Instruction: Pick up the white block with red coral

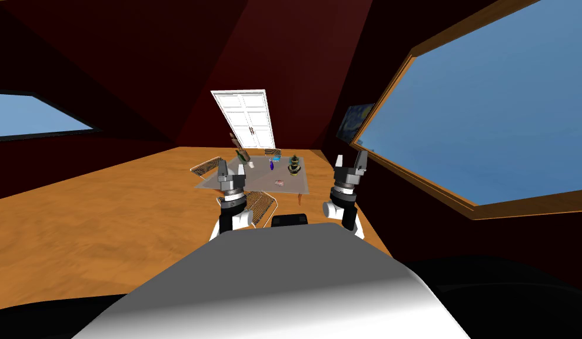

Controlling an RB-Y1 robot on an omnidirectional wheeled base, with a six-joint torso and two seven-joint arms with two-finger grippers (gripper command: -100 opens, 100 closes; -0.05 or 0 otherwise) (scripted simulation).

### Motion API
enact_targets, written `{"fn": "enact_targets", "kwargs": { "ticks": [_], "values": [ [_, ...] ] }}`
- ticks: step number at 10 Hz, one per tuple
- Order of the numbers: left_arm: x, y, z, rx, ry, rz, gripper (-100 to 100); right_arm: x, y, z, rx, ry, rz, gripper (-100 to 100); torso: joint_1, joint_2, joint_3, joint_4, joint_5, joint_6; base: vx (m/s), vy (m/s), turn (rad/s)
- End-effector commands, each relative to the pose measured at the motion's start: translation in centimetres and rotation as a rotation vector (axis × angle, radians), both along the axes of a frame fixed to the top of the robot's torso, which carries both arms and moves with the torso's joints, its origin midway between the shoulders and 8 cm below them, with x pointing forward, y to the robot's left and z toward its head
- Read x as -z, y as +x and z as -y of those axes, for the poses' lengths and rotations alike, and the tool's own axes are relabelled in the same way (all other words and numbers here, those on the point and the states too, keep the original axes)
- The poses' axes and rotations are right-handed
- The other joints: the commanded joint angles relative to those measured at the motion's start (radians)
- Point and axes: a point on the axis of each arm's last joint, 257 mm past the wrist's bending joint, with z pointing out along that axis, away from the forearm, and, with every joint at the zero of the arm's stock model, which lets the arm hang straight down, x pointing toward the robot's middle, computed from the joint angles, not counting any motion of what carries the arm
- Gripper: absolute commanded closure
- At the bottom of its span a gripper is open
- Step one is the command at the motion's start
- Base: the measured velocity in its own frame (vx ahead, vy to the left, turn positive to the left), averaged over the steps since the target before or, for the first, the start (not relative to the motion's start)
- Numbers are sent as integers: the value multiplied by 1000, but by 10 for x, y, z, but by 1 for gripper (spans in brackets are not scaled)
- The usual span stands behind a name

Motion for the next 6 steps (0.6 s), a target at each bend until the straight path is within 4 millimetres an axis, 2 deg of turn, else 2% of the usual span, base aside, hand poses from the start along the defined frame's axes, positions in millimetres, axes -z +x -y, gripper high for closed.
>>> {"fn": "enact_targets", "kwargs": {
  "ticks": [1, 3, 6],
  "values": [
    [7, 5, 2, 12, 23, -20, -100, 0, 0, 0, 0, 0, 0, 0, 0, 0, 0, 0, 0, 0, 0, 0, 0],
    [21, 15, 3, 29, 58, -62, -100, 0, 0, 0, 0, 0, 0, 0, 0, 0, 0, 0, 0, 0, -1, -1, -5],
    [55, 40, -1, 43, 105, -155, -100, 0, 0, 0, 0, 0, 0, 0, 0, 0, 0, 0, 0, 0, 1, -6, -17]
  ]
}}
